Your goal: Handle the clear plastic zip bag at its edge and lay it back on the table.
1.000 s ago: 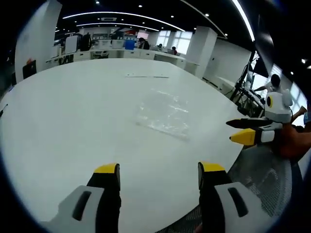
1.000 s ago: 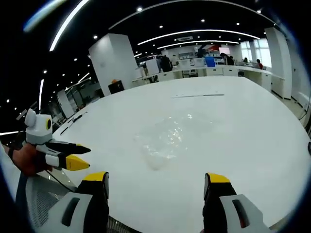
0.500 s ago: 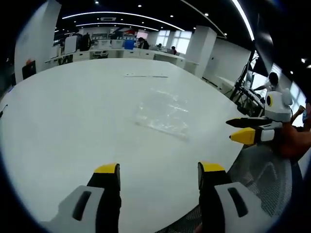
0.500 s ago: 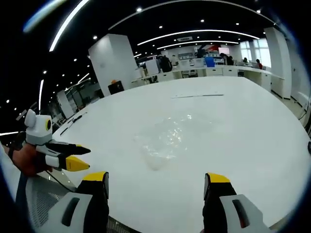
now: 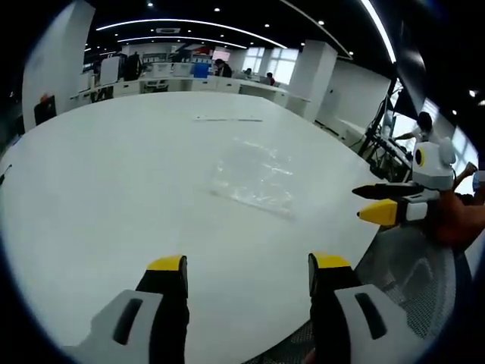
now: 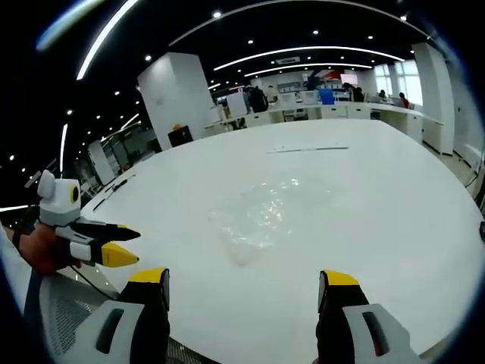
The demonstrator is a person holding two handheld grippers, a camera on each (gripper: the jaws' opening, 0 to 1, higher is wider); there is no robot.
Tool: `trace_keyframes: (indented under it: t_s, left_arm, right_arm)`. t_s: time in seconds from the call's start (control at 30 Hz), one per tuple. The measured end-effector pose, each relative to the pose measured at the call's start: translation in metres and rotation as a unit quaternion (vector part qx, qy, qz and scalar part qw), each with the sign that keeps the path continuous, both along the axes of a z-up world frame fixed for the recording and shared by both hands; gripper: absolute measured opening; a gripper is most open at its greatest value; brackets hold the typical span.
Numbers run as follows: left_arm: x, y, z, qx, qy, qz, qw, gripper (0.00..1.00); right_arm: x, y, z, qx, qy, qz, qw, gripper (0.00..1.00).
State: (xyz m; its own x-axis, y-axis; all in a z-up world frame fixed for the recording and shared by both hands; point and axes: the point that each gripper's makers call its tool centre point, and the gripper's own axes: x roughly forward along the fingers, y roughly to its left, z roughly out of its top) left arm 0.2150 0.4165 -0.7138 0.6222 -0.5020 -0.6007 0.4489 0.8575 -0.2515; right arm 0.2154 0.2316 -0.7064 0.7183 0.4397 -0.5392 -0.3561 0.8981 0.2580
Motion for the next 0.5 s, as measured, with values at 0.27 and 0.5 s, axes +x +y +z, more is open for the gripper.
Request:
trace_keyframes:
  t_s: [0.27,0.5]
  left_arm:
    - [0.0008,0.0012,-0.0004,-0.002,-0.001,0.003,1.0000,0.64]
    - [0.0014,0.0017,-0.0005,-0.003,-0.002,0.006,1.0000,0.64]
  right_arm:
    - [0.0008,-0.0013,-0.0035,-0.001,0.000,0.000,1.0000,0.80]
    - [0.0004,-0.0010,-0.0025,-0.001,0.001,0.001,1.0000,0.80]
